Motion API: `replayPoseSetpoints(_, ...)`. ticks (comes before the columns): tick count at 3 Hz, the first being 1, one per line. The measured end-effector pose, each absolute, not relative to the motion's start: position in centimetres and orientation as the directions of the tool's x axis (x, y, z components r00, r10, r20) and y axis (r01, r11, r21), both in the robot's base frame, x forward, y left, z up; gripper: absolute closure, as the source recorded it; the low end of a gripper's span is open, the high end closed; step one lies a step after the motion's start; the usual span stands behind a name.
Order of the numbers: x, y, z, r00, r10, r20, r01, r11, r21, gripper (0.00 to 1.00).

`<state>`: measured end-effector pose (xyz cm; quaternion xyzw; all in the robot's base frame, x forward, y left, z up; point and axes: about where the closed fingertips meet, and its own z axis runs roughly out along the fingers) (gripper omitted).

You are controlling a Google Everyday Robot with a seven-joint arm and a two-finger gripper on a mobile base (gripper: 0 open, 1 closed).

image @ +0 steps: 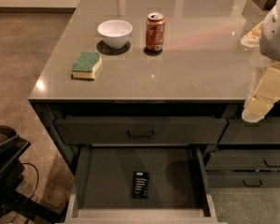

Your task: Pick rxbar chocolate from middle drawer and place on counter

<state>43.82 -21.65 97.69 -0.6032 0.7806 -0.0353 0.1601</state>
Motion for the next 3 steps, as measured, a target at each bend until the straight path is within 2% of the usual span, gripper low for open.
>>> replayPoseSetpoints(2, 43.6, -21.6, 96.6, -0.227, -0.939, -0.256, -0.916, 0.296, -0.271, 0.0)
replayPoseSetpoints(3, 40.7, -20.0, 92.7, -0.289, -0.871, -0.398, -0.889, 0.399, -0.227, 0.0)
